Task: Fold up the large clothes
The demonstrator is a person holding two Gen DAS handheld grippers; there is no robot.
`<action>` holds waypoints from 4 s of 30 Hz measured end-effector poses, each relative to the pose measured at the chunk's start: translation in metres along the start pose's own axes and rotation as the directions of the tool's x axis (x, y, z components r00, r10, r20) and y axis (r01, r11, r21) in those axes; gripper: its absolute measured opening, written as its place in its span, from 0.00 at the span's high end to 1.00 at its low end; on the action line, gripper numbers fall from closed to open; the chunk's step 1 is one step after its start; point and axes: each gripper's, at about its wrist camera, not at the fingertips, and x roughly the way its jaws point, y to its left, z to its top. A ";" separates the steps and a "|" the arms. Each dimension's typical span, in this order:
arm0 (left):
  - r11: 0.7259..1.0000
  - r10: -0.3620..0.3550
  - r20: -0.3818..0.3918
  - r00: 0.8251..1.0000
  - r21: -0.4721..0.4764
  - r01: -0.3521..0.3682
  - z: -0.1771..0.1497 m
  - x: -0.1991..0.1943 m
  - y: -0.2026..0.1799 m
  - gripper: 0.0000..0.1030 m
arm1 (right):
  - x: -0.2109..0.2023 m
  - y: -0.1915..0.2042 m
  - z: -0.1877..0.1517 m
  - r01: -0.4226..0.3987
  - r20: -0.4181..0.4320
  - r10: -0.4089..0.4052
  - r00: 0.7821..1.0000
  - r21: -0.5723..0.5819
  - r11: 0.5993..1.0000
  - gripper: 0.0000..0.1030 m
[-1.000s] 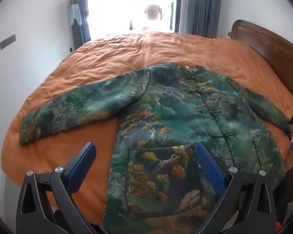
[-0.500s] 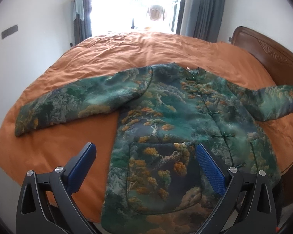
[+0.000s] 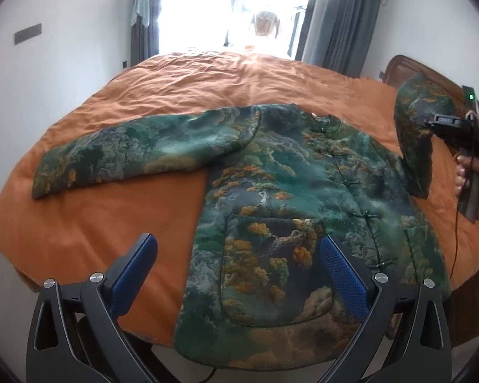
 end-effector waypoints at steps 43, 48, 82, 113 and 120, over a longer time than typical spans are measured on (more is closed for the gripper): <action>0.939 -0.310 -0.380 0.871 0.019 0.343 0.143 0.253 -0.187 0.05 | 0.042 -0.049 -0.107 -0.224 -0.316 0.188 0.930 -0.079 0.971 0.34; 0.956 -0.249 -0.469 0.848 0.024 0.294 0.134 0.306 -0.198 0.41 | 0.003 -0.094 -0.073 -0.133 -0.273 0.098 0.957 -0.114 0.985 0.34; 0.968 -0.222 -0.426 0.877 0.015 0.252 0.113 0.328 -0.176 0.83 | 0.138 -0.153 -0.068 -0.072 -0.430 0.018 0.903 -0.110 0.991 0.57; 0.998 -0.017 -0.111 0.994 0.059 0.023 0.044 0.113 -0.010 0.11 | -0.134 -0.091 -0.160 0.139 -0.075 -0.152 0.986 -0.158 0.978 0.39; 0.922 -0.075 -0.106 0.992 -0.385 0.028 0.047 0.130 0.128 0.05 | -0.153 0.008 -0.193 -0.105 -0.091 0.087 0.992 -0.227 0.968 0.39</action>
